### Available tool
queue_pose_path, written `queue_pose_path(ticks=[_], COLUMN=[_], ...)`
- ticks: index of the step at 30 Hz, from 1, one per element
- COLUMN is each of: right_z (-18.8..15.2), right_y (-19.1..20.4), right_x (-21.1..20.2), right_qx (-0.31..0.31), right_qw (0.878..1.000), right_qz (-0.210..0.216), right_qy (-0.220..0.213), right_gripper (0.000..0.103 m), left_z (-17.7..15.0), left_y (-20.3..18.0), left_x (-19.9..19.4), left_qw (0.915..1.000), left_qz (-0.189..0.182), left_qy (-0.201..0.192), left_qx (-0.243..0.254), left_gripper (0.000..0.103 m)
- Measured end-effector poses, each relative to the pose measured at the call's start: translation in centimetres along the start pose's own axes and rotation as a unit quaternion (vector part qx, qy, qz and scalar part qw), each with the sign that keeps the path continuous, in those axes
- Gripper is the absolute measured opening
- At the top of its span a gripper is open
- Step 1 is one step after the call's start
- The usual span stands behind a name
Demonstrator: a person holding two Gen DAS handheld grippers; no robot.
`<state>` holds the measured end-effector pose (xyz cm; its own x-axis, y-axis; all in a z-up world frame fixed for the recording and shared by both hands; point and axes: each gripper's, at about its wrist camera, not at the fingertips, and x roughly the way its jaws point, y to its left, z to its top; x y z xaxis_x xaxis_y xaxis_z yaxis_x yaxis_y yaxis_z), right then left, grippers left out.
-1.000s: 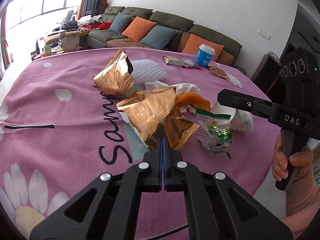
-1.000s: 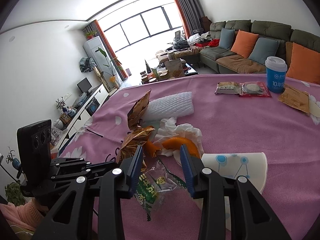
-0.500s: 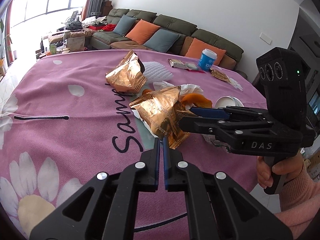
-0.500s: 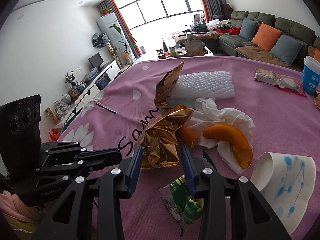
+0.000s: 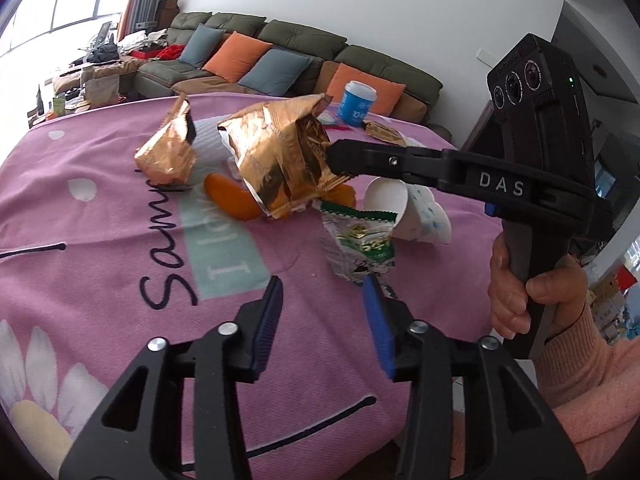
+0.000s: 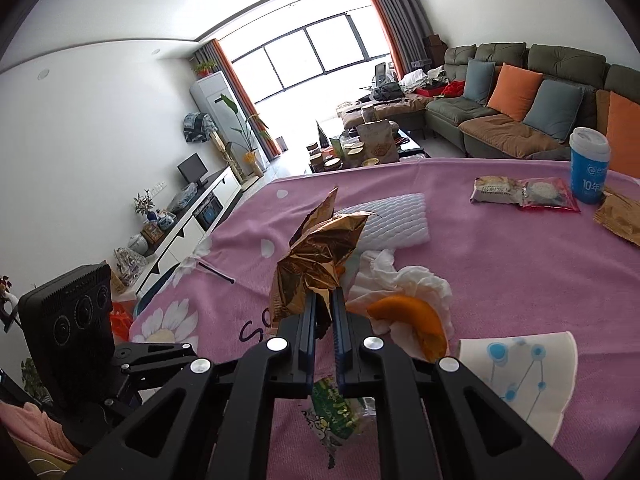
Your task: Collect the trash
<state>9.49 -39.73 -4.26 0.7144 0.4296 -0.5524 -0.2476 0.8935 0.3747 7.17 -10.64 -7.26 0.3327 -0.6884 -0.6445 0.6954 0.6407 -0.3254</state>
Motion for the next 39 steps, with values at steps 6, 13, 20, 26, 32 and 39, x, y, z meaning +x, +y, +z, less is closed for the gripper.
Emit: queue_pose_path(ticks=[6,13,20,26,32,39], right_z=[0.3,-0.3,-0.7,-0.7,-0.8,-1.0], right_y=[-1.6,-2.2,-2.6,-2.7,-3.2,-3.5], right_x=[-1.4,-1.0,-0.7,-0.8,-0.3,0.0], right_qx=[0.016,0.023,0.031,0.037,0.045,0.049], right_qw=[1.000,1.000,0.999,0.999,0.999,0.999], right_qz=[-0.016,-0.013,-0.010,-0.014,-0.013,-0.011], right_qy=[-0.016,-0.011,-0.007,-0.011,-0.009,-0.003], right_gripper=[0.007,0.007,0.007,0.007,0.007,0.007], left_z=[0.8,1.0,1.1,0.7,2.1,3.2], left_y=[-0.3,1.7,1.1,1.0,1.8,2.0], left_x=[3.0,4.7,4.4,3.5,4.1,6.2], left_qw=[0.9984,0.9898,0.9921,0.9940,0.9932,0.9880], left_qz=[-0.037,-0.093,-0.082,-0.063,-0.062,-0.091], left_qy=[0.030,0.045,0.026,0.022,0.022,0.039], left_qx=[-0.029,-0.097,-0.091,-0.087,-0.096,-0.118], left_gripper=[0.046,0.015,0.001,0.031,0.039,0.011])
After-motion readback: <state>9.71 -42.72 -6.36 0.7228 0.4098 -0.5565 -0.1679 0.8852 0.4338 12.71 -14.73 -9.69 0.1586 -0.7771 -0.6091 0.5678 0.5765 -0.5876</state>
